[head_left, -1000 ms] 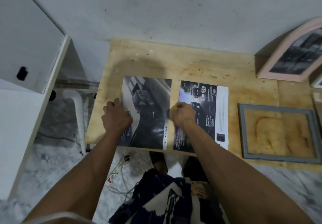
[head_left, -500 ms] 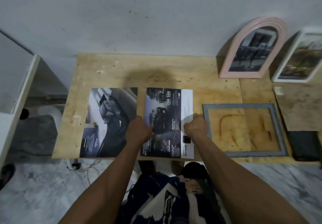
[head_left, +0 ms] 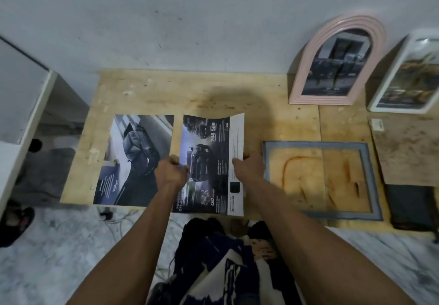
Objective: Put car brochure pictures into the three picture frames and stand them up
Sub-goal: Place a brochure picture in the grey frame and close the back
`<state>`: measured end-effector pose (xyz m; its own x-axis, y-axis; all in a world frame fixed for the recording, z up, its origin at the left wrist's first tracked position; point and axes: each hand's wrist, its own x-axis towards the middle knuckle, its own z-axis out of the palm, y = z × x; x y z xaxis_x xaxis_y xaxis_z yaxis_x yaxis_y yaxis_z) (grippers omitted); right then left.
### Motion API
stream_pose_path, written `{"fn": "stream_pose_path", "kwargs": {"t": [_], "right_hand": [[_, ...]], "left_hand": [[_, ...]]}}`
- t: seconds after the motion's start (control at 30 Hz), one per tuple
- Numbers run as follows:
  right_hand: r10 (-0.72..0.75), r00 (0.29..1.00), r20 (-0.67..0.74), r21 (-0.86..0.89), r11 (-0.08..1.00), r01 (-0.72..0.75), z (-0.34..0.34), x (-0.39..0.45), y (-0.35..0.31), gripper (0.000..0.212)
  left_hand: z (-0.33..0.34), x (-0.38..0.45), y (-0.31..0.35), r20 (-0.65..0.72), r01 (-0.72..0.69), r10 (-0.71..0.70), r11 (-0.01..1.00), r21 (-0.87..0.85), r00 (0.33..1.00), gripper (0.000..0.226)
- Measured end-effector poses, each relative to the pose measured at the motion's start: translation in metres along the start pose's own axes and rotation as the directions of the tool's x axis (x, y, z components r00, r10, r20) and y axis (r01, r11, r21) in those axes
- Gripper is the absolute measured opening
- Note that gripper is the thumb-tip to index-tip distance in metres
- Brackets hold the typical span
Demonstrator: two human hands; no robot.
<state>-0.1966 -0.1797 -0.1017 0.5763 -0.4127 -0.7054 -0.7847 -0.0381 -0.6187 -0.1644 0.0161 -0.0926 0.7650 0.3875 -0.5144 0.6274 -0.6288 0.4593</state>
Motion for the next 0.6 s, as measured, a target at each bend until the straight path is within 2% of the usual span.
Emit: {"fn": "stream_pose_path", "kwargs": {"t": [0.13,0.23,0.33,0.43,0.5,0.6], "right_hand": [[-0.090,0.994,0.058,0.070,0.994,0.086,-0.006,-0.007,-0.009,0.022],[-0.146,0.987,0.072,0.109,0.984,0.138,-0.016,-0.018,-0.019,0.017],[-0.236,0.969,0.068,0.007,0.972,0.236,-0.030,-0.032,-0.029,0.017],[-0.276,0.959,0.072,-0.030,0.960,0.278,-0.043,-0.040,-0.035,0.026],[-0.254,0.965,0.073,0.021,0.967,0.253,-0.054,-0.048,-0.032,0.034],[-0.155,0.988,0.002,0.200,0.968,0.151,-0.068,-0.061,-0.012,0.060]], "left_hand": [[-0.009,-0.009,0.002,-0.030,-0.023,0.019,0.990,-0.142,0.999,0.016],[-0.025,-0.018,0.003,-0.002,-0.019,0.020,0.943,-0.331,1.000,0.022],[-0.041,-0.033,-0.002,0.177,0.083,0.028,0.804,-0.589,0.984,0.018],[-0.048,-0.043,-0.008,0.264,0.159,0.039,0.714,-0.682,0.964,0.010],[-0.045,-0.048,-0.013,0.250,0.169,0.032,0.653,-0.739,0.968,0.010],[-0.034,-0.062,-0.019,0.248,0.201,0.041,0.467,-0.861,0.968,0.023]]}}
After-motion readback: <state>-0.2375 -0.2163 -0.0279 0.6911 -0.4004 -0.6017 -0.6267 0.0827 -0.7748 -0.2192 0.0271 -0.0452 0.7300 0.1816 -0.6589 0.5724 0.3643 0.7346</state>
